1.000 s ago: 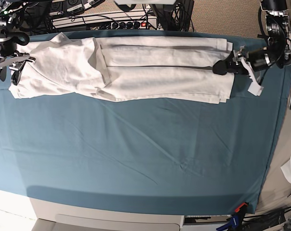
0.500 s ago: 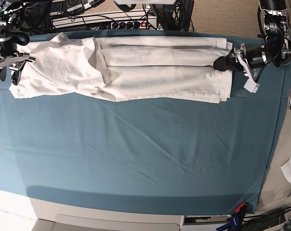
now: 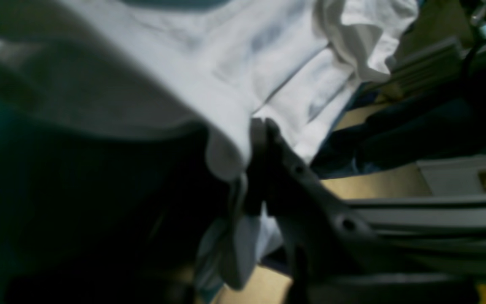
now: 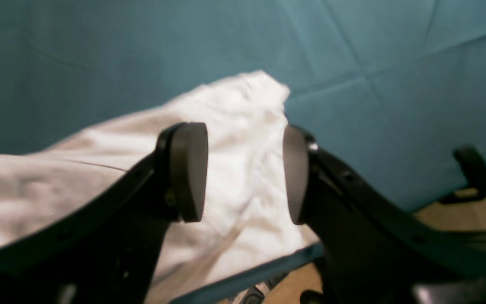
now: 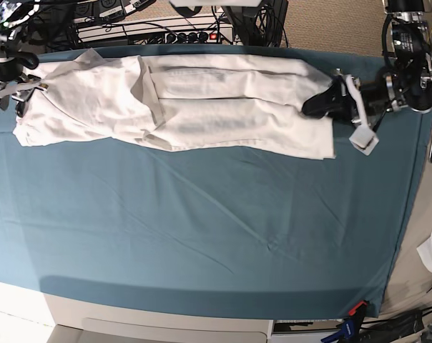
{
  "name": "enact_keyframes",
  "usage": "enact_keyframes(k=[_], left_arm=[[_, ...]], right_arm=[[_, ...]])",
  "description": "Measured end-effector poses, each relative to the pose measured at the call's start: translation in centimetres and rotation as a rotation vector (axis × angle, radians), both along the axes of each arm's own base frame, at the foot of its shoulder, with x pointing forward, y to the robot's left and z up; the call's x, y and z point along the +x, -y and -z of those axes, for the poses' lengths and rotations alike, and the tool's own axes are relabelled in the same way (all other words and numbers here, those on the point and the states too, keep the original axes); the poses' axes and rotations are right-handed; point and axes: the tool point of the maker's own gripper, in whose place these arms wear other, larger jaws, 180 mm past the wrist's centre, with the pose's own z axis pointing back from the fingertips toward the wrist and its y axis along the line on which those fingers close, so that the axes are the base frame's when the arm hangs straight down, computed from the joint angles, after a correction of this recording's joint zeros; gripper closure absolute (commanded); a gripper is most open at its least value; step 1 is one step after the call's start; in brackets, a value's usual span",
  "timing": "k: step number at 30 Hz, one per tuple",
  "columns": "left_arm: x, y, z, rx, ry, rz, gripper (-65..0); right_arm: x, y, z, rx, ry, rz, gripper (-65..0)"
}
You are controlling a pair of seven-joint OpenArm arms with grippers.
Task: Fold the T-shirt properly
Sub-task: 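Fold the grasped end over toward the right gripper with the left gripper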
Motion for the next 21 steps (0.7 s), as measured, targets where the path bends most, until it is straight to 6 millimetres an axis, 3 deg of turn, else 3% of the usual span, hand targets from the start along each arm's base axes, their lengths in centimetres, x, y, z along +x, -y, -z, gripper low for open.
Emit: enact_keyframes(k=[4, 9, 15, 21], left_arm=[[-1.8, 4.8, 0.3, 0.0, 0.024, 0.091, 0.0], [-2.9, 11.8, 0.9, -0.036, 0.032, 0.184, 0.0], [-3.0, 19.8, -1.9, -0.108, 0.127, 0.302, 0.0], [-3.7, 25.8, -3.1, -0.094, 0.211, 0.386, 0.0]], right_arm=[[-0.8, 1.7, 1.9, 0.031, -0.052, 0.037, -28.8], [-0.8, 1.9, 2.1, 0.035, -0.057, 0.037, -28.8], [-0.8, 1.9, 2.0, 0.033, -0.057, 0.037, -28.8], [-0.8, 1.9, 2.0, 0.033, -0.058, 0.037, -28.8]])
